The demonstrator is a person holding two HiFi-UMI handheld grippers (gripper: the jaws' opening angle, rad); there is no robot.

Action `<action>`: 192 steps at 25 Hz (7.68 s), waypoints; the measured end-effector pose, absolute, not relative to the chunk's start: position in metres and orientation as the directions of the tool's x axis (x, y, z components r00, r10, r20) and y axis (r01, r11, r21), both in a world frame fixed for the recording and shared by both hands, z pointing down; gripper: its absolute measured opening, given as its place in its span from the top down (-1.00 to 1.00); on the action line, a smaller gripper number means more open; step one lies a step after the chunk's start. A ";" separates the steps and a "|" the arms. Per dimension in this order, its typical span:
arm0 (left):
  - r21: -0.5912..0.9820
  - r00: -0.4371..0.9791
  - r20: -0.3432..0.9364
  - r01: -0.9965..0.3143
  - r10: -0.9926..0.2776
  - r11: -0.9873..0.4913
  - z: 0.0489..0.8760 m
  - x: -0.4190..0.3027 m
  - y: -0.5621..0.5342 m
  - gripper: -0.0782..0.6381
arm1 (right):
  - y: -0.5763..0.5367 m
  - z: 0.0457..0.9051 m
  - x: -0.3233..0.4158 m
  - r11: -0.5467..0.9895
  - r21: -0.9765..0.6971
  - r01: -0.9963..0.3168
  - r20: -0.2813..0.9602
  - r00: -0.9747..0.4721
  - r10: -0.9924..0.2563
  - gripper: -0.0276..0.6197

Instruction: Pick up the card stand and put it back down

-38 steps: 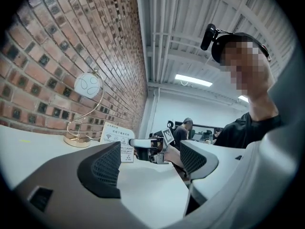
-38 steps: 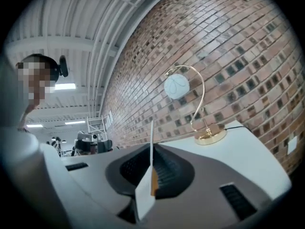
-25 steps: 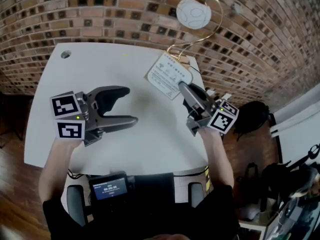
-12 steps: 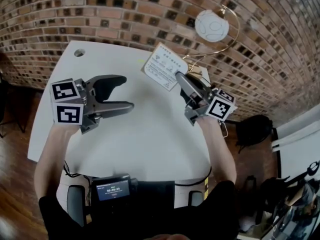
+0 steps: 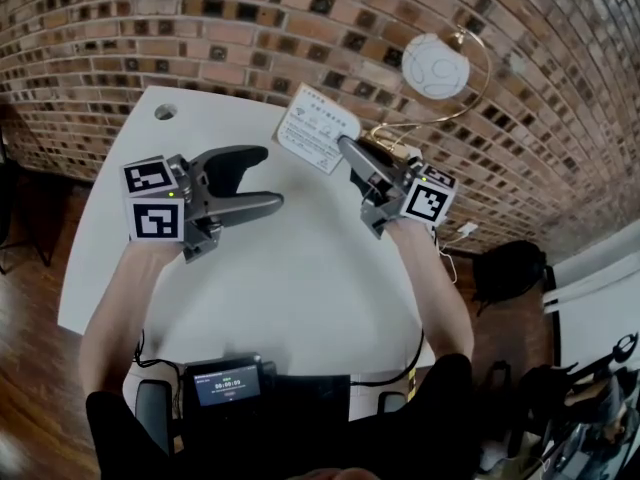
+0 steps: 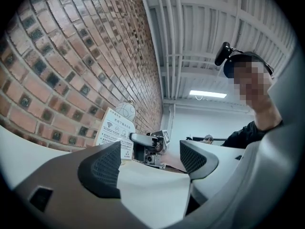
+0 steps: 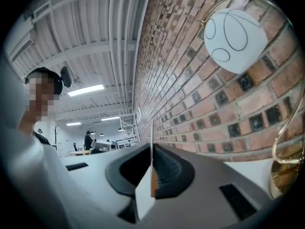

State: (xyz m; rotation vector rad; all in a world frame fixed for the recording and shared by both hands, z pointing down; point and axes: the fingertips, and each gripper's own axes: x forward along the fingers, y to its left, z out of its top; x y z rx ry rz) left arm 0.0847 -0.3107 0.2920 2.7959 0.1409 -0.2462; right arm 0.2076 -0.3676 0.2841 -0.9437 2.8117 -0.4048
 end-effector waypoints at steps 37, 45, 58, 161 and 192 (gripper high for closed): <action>0.446 0.973 -0.226 0.061 -0.046 -0.893 0.327 0.079 -0.347 -0.30 | -0.476 0.337 0.182 0.830 -0.272 -0.487 -0.017 -0.860 -0.510 0.83; 0.410 0.981 -0.181 0.011 -0.070 -0.912 0.333 0.078 -0.351 -0.30 | -0.490 0.348 0.183 0.831 -0.284 -0.479 -0.018 -0.864 -0.504 0.83; 0.469 0.977 -0.193 0.008 -0.094 -0.883 0.341 0.074 -0.362 -0.29 | -0.530 0.366 0.192 0.826 -0.289 -0.484 0.002 -0.863 -0.505 0.83; 0.384 0.985 -0.173 0.050 -0.019 -0.922 0.305 0.084 -0.333 -0.29 | -0.438 0.307 0.177 0.668 -0.130 -0.733 0.150 -0.680 -0.717 0.45; 0.303 0.961 -0.259 0.172 0.093 -0.937 0.267 0.066 -0.208 -0.29 | -0.285 0.266 0.138 0.739 -0.173 -0.651 -0.007 -0.749 -0.662 0.52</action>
